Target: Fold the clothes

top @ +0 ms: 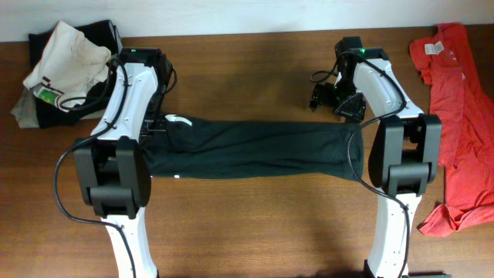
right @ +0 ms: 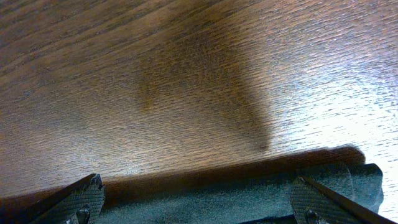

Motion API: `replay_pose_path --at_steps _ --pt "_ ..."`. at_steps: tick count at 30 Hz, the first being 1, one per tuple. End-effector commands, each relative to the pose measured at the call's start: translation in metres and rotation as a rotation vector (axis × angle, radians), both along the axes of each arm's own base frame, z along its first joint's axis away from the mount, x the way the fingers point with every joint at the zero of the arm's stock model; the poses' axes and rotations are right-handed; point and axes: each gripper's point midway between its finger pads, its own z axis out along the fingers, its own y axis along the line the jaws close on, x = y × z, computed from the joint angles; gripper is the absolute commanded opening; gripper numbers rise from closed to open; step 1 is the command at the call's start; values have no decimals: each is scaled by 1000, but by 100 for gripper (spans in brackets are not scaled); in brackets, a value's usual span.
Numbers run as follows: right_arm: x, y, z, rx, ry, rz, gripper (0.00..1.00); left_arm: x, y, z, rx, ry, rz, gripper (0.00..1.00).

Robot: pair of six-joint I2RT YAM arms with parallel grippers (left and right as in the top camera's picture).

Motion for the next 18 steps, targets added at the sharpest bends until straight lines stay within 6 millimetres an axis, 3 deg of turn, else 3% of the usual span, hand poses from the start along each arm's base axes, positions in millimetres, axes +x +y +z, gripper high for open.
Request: replay_pose_path --at_steps 1,5,11,18 --pt "-1 2 4 8 -1 -2 99 -3 7 15 22 -26 20 1" --pt "-4 0 3 -3 9 -1 99 -8 23 12 27 -10 63 0" --pt "-4 0 3 -4 7 20 99 -36 62 -2 21 74 186 1" --pt "-4 0 3 -4 7 20 99 -38 66 -2 16 83 187 4"
